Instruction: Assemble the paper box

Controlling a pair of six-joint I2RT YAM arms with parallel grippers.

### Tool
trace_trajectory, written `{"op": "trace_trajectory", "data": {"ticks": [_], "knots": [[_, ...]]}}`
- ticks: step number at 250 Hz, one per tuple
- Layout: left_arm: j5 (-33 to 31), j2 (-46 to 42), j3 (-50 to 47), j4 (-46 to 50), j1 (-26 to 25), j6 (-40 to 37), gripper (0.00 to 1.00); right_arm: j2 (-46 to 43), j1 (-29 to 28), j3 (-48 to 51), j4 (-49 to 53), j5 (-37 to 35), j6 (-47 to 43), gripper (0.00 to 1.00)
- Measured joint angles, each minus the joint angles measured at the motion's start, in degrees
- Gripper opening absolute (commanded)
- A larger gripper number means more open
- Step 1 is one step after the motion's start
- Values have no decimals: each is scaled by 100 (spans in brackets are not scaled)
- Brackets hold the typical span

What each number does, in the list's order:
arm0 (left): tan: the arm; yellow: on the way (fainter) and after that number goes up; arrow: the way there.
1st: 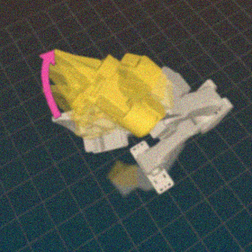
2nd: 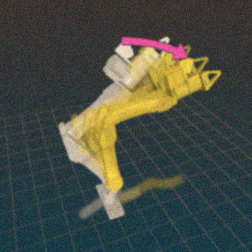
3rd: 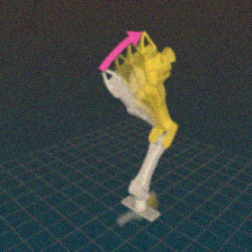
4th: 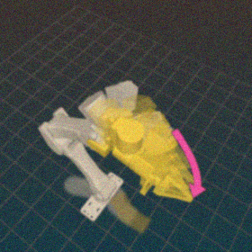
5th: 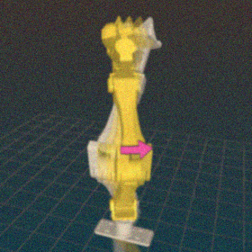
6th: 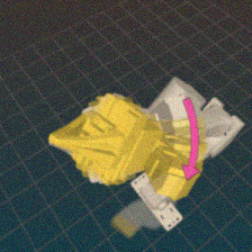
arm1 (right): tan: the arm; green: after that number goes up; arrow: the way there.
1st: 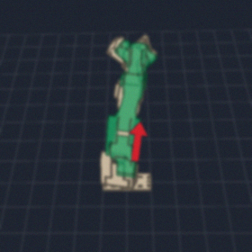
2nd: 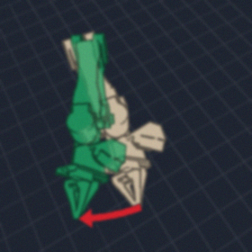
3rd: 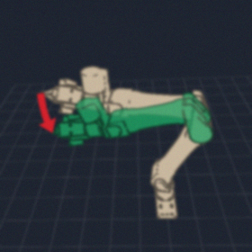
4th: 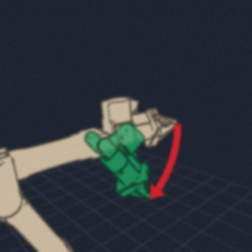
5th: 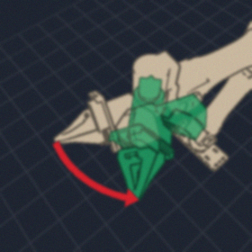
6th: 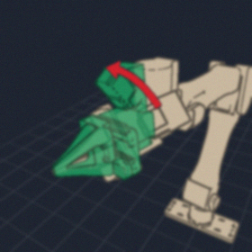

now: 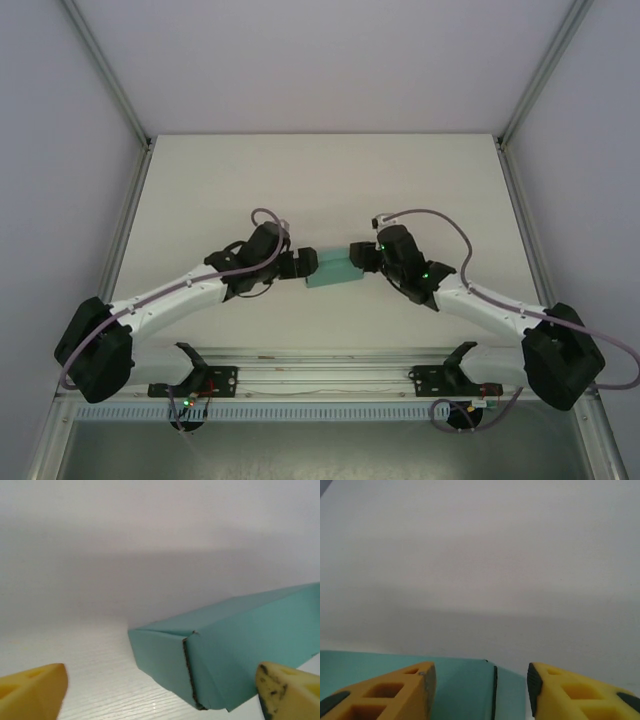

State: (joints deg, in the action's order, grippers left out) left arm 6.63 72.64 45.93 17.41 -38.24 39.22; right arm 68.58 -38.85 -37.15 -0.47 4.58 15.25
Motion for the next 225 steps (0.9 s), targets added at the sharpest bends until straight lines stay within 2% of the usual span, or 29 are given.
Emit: {"op": "trace_trajectory", "data": {"ticks": [29, 47, 82, 109, 117, 126, 225], "knots": [[-385, -52, 337, 299, 0, -201, 100, -31, 9, -483, 457, 22, -431, 78], [-691, -120, 531, 518, 0, -319, 100, -28, 31, -737, 691, 107, -796, 80], [-1034, -297, 726, 713, 13, -444, 100, 96, 118, -1244, 1154, 79, -1134, 70], [-935, -348, 708, 678, 15, -487, 100, 168, 225, -1425, 1458, 57, -1145, 68], [-841, -343, 671, 614, 15, -490, 99, 168, 234, -1423, 1545, 50, -1143, 65], [-719, -326, 608, 538, 15, -492, 97, 168, 232, -1416, 1668, 42, -1128, 62], [256, 369, 271, 48, 15, -483, 67, 483, 361, -1309, 2439, 66, -804, 56]]}}
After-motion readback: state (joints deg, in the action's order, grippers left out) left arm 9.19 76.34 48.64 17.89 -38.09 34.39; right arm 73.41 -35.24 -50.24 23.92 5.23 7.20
